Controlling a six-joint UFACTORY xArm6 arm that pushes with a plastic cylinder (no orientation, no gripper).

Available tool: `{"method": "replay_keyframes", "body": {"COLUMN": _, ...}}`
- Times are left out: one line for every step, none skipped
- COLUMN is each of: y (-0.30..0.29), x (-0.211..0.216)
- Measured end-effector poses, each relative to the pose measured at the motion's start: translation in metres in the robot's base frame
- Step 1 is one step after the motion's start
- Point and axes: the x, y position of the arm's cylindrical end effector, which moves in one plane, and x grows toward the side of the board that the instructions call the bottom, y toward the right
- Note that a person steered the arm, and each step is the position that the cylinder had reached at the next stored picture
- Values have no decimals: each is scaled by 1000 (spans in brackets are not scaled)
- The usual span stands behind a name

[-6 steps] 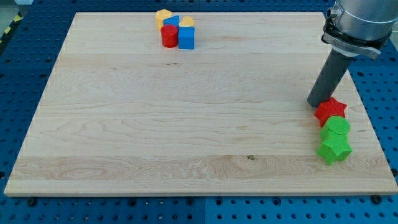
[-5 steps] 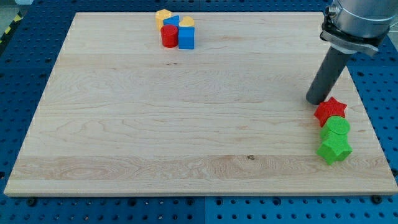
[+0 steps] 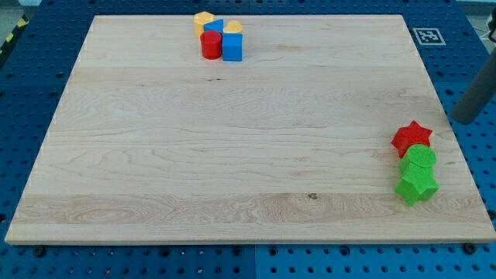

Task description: Point at the red star

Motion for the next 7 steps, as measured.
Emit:
{"method": "replay_keyframes", "body": {"y": -9, "x": 12}}
{"method": "replay_keyframes", "body": {"y": -23, "x": 12}}
{"method": "replay_keyframes", "body": {"y": -26, "x": 12}}
{"method": "replay_keyframes", "body": {"y": -30, "x": 12}}
{"method": "replay_keyframes", "body": {"y": -34, "x": 12}}
{"method": "replay_keyframes", "body": {"y": -37, "x": 12}}
{"method": "replay_keyframes", "body": {"y": -43, "x": 12}}
